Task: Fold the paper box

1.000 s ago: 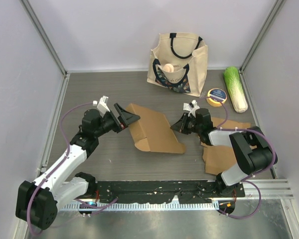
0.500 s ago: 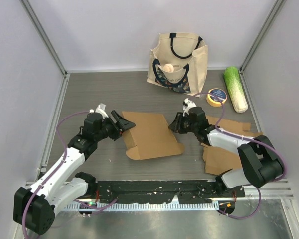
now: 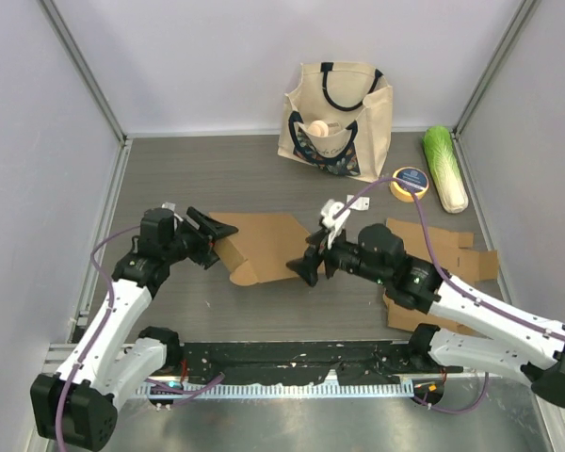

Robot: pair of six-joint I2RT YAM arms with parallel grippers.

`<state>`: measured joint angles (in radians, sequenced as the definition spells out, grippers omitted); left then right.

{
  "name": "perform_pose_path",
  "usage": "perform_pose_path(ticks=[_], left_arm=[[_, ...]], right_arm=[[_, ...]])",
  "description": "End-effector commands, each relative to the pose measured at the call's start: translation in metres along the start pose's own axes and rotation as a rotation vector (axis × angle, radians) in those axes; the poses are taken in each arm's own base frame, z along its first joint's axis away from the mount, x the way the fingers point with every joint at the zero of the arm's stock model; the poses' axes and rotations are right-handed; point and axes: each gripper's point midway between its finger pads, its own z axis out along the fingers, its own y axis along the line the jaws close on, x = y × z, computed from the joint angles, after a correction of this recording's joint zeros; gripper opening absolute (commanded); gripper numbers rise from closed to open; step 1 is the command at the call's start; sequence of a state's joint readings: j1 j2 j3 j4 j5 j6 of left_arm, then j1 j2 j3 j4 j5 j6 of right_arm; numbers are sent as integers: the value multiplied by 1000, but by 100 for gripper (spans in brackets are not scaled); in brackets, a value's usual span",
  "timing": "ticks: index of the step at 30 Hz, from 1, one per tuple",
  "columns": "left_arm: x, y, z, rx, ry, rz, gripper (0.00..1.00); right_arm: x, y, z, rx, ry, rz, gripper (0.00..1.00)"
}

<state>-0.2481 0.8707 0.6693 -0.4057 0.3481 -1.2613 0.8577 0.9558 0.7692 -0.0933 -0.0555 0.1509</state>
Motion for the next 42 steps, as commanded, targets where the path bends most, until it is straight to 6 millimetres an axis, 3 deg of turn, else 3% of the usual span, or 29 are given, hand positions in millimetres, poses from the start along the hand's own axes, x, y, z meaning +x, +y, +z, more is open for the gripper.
perform_pose_path(ticks=[1, 2, 3, 5, 6, 8, 11, 18, 20, 23, 30, 37, 42], left_arm=[[2, -21, -17, 66, 63, -204, 38], [2, -23, -18, 71, 73, -236, 36], [1, -24, -15, 78, 90, -261, 33], [9, -22, -15, 71, 169, -309, 24], [7, -16, -15, 50, 181, -342, 20], [10, -15, -15, 57, 215, -357, 17], [10, -20, -18, 86, 214, -351, 20], [14, -26, -18, 136, 249, -378, 21], [14, -26, -19, 140, 253, -376, 20], [16, -28, -18, 158, 265, -383, 18], [20, -33, -20, 189, 293, -366, 16], [29, -40, -24, 222, 325, -327, 14], [32, -42, -27, 234, 333, -310, 14]], right_arm=[[-3, 58, -10, -196, -43, -251, 82], [-1, 58, -9, -175, -33, -288, 82], [10, 75, -5, -217, -1, -373, 82], [7, 67, 3, -128, 14, -446, 83], [14, 68, 9, -124, 49, -485, 83], [3, 69, 14, -102, 28, -526, 83], [-10, 64, 20, -52, -16, -580, 84], [-9, 53, 32, 77, -26, -721, 86], [-24, 55, 24, 132, -85, -739, 86], [-30, 56, 20, 129, -128, -736, 87], [-17, 54, 37, 147, -110, -834, 88], [-28, 48, 48, 171, -110, -938, 90], [-26, 56, 53, 127, -142, -1011, 90]])
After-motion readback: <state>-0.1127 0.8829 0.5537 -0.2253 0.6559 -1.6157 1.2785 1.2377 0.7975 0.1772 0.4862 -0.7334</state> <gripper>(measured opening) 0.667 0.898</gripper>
